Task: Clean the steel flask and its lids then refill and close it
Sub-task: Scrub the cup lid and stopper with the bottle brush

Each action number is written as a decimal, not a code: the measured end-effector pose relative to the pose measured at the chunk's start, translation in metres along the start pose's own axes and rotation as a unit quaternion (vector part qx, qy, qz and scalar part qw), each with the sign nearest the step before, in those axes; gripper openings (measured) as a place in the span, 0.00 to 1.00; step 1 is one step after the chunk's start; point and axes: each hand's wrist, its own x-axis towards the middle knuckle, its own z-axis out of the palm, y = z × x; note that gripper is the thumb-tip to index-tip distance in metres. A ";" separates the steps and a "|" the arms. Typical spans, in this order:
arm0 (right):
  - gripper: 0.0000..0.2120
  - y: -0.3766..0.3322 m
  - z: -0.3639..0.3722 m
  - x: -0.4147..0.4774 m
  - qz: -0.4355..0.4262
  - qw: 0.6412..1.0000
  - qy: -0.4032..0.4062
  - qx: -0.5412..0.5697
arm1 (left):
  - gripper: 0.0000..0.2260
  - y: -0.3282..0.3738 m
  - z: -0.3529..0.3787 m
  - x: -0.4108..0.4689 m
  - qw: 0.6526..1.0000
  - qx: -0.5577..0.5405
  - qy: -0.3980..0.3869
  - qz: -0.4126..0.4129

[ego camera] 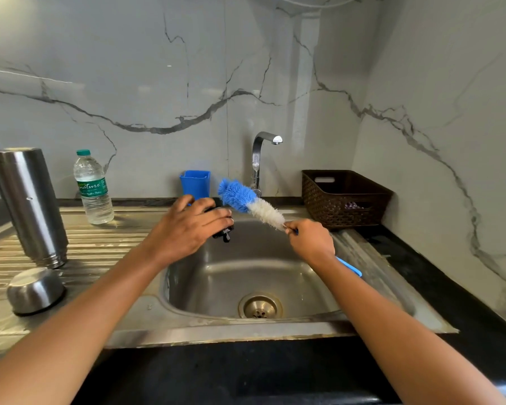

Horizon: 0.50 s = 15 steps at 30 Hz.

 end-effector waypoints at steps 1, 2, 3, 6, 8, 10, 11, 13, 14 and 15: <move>0.14 0.002 -0.001 0.000 0.004 1.000 0.001 0.001 | 0.19 -0.004 0.001 0.002 0.999 0.022 -0.008 0.036; 0.14 0.003 -0.002 0.000 0.009 1.000 0.003 0.003 | 0.19 -0.007 0.000 0.003 0.997 0.042 -0.012 0.057; 0.14 0.005 -0.003 0.000 0.014 1.000 0.006 0.005 | 0.20 -0.011 -0.001 0.006 0.996 0.061 -0.012 0.067; 0.14 0.008 -0.006 0.001 0.022 1.000 0.011 0.011 | 0.21 -0.021 -0.004 0.014 0.991 0.087 -0.010 0.096; 0.14 0.009 -0.007 0.001 0.024 1.000 0.010 0.013 | 0.20 -0.026 -0.007 0.018 0.988 0.096 -0.006 0.117; 0.14 0.010 -0.007 0.001 0.025 1.000 0.009 0.008 | 0.17 -0.030 -0.009 0.020 0.991 0.093 -0.005 0.092; 0.14 0.010 -0.006 0.001 0.025 1.000 0.010 0.007 | 0.17 -0.031 -0.009 0.020 0.992 0.090 -0.008 0.091; 0.14 0.010 -0.006 0.001 0.025 1.000 0.012 0.009 | 0.17 -0.032 -0.008 0.018 0.987 0.098 -0.015 0.123; 0.14 0.010 -0.007 0.002 0.024 1.000 0.012 0.009 | 0.17 -0.033 -0.008 0.017 0.987 0.100 -0.016 0.126; 0.14 0.009 -0.007 0.002 0.023 1.000 0.013 0.009 | 0.17 -0.032 -0.008 0.016 0.989 0.095 -0.013 0.114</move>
